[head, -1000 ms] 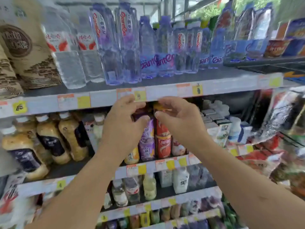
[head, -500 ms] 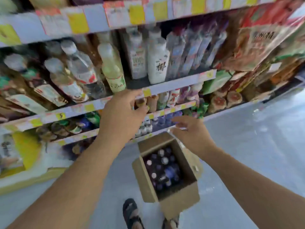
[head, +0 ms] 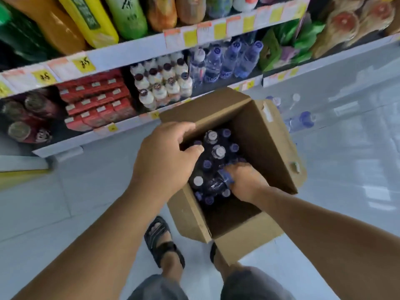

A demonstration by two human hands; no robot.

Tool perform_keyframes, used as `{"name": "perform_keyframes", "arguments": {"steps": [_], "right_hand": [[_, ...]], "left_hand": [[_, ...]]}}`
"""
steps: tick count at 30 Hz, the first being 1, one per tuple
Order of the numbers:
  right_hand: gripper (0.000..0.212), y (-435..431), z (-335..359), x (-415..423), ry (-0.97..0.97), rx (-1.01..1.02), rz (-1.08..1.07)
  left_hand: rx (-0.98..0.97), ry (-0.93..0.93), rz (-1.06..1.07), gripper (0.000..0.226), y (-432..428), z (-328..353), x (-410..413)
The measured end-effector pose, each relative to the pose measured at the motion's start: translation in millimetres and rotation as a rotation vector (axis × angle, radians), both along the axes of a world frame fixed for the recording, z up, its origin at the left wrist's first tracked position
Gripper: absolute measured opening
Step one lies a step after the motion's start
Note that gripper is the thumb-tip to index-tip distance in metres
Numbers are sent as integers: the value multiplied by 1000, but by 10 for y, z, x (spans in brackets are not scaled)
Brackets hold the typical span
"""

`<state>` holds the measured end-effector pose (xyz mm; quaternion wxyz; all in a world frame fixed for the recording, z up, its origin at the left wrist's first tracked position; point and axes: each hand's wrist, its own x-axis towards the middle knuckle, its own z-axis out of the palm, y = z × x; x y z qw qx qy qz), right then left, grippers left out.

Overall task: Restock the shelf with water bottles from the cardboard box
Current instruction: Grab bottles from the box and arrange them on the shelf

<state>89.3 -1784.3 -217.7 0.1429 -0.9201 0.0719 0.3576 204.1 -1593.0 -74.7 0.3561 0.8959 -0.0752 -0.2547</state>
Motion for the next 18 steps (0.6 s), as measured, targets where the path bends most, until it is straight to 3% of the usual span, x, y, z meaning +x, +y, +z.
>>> {"name": "perform_keyframes", "arguments": {"steps": [4, 9, 12, 18], "right_hand": [[85, -44, -585, 98, 157, -97, 352], [87, -30, -873, 114, 92, -131, 630], [80, -65, -654, 69, -31, -65, 510], [75, -131, 677, 122, -363, 294, -113]], "left_hand": [[1, 14, 23, 41, -75, -465, -61], [-36, 6, 63, 39, -50, -683, -81], [-32, 15, 84, 37, -13, -557, -94], [-40, 27, 159, 34, -42, 287, -117]]}}
